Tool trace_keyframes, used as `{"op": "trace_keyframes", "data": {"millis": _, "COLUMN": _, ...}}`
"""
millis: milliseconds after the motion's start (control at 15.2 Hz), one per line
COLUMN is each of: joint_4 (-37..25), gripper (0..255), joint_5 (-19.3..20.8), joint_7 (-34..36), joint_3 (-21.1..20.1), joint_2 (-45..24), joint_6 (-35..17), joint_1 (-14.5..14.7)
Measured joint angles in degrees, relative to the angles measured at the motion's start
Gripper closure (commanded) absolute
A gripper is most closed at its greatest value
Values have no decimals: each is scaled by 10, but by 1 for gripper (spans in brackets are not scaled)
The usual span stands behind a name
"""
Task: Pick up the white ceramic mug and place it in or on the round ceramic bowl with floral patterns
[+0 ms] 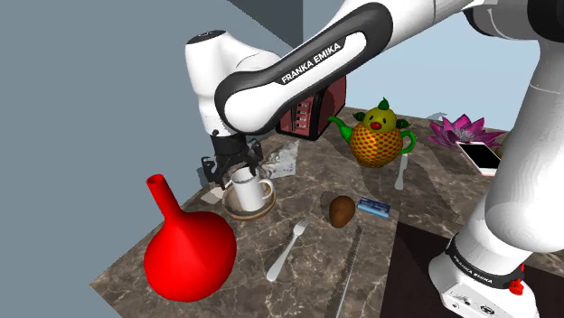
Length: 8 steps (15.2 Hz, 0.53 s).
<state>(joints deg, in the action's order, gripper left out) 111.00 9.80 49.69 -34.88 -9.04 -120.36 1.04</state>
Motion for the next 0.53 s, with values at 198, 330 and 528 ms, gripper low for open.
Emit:
{"op": "trace_keyframes", "data": {"millis": 198, "joint_4": -4, "gripper": 0, "joint_5": -4, "joint_7": -2, "joint_3": -1, "joint_2": 6, "joint_6": 8, "joint_1": -1}}
{"op": "trace_keyframes", "data": {"millis": 330, "joint_4": -29, "gripper": 0, "joint_5": -11, "joint_7": -7, "joint_3": -3, "joint_2": 13, "joint_6": 38, "joint_1": 0}}
{"op": "trace_keyframes", "data": {"millis": 528, "joint_4": -39, "gripper": 0, "joint_5": -22, "joint_7": -13, "joint_3": -5, "joint_2": 27, "joint_6": 60, "joint_1": -2}}
